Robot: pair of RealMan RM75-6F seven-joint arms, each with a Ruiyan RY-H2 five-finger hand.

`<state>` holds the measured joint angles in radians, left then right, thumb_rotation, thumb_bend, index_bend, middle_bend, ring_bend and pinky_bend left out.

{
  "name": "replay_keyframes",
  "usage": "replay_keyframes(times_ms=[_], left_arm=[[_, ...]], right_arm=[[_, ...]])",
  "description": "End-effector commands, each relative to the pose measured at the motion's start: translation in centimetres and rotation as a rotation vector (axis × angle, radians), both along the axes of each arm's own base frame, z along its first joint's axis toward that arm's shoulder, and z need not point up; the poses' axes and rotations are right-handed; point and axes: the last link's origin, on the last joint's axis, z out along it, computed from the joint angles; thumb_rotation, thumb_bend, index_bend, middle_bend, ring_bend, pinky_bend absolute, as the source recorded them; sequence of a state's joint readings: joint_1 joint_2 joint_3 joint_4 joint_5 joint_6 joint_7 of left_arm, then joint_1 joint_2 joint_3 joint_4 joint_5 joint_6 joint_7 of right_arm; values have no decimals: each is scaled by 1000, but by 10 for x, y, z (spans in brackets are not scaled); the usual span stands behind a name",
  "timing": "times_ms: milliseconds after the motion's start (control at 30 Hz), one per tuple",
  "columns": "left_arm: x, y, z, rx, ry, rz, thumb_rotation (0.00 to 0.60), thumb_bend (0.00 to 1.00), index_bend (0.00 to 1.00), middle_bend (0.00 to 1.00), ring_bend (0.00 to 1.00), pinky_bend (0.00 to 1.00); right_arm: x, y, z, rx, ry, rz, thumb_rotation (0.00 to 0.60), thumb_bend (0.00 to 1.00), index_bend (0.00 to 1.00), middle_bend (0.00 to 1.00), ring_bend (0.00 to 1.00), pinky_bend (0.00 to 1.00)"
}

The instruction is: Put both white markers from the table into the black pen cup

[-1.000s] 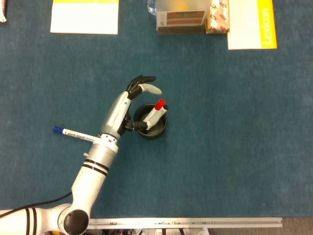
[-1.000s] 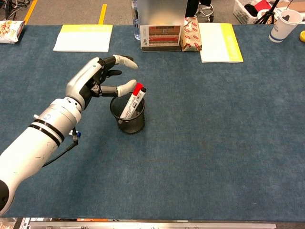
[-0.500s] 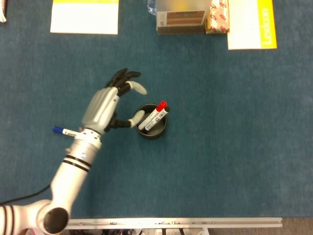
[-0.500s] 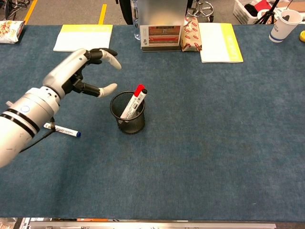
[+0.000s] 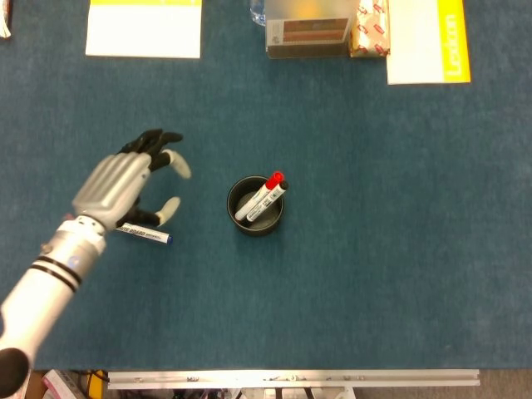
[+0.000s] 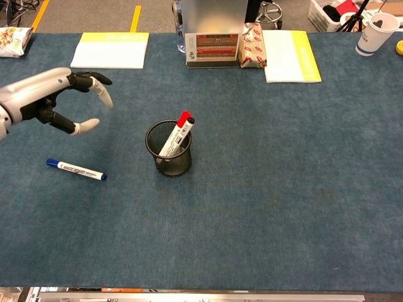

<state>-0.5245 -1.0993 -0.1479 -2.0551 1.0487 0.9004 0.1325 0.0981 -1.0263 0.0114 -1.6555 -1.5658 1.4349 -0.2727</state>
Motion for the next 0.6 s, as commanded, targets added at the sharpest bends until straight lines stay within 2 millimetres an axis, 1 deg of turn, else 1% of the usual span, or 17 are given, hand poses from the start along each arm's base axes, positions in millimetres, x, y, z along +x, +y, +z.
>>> replay_keyframes(times_ms=[33, 133, 300, 467, 600], left_arm=[[-6, -7, 7, -74, 55, -20, 600, 390, 372, 98, 8, 116], [-13, -12, 11, -110, 115, -44, 600, 393, 372, 83, 0, 105], [-23, -18, 9, -136, 195, -96, 600, 393, 362, 37, 0, 51], [-32, -21, 1, -138, 236, -136, 600, 394, 357, 4, 0, 33], [-43, -21, -9, -135, 261, -148, 600, 394, 348, 0, 0, 6]], right_arm=[[0, 1, 0, -1, -1, 1, 600, 868, 568, 388, 256, 165], [0, 0, 0, -2, -1, 1, 600, 868, 568, 388, 256, 165], [0, 0, 0, 2, 1, -1, 600, 867, 569, 388, 256, 165], [0, 0, 0, 1, 2, -1, 600, 868, 569, 388, 256, 165], [-1, 0, 0, 1, 2, -2, 600, 868, 568, 388, 256, 164]])
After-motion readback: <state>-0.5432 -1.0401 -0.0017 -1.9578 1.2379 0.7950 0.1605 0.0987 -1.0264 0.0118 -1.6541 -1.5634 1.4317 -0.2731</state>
